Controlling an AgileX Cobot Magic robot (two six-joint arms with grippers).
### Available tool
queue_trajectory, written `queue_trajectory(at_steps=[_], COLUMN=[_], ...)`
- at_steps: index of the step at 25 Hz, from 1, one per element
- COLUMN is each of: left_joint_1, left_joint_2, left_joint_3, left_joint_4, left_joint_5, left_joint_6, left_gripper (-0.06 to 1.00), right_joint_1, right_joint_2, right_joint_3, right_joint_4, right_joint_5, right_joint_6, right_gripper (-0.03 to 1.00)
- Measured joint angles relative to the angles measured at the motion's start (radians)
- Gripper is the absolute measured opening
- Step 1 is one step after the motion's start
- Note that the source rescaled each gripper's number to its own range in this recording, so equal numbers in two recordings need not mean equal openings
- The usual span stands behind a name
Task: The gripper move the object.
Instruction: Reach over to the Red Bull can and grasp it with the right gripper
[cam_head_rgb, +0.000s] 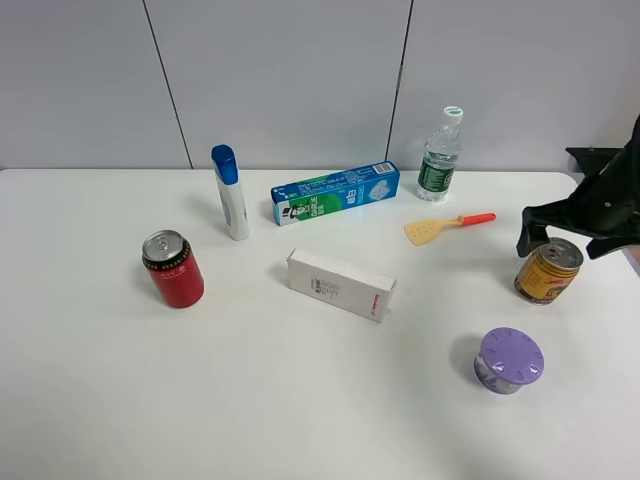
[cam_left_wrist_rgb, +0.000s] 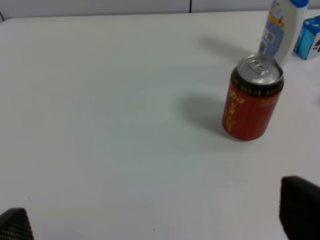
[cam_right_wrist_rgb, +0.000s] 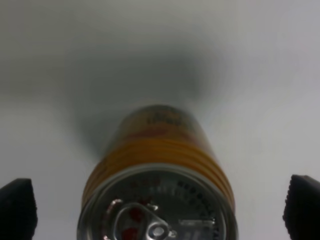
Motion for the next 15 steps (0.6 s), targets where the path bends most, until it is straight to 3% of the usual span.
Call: queue_trajectory(at_steps=[10, 15], left_joint_1=[0.0, 0.0], left_joint_2=[0.0, 0.0], left_joint_3=[0.0, 0.0], left_joint_4=[0.0, 0.0], left_joint_5=[0.0, 0.0], left_joint_6=[0.0, 0.0], left_gripper=[1.0, 1.0], right_joint_1=[0.054, 0.058], right_joint_2=[0.064, 0.064], right_joint_3=[-0.001, -0.001], right_joint_4=[-0.004, -0.036], right_joint_5=[-0.006, 0.043], right_joint_6=[-0.005, -0.004], right_gripper=[1.0, 1.0])
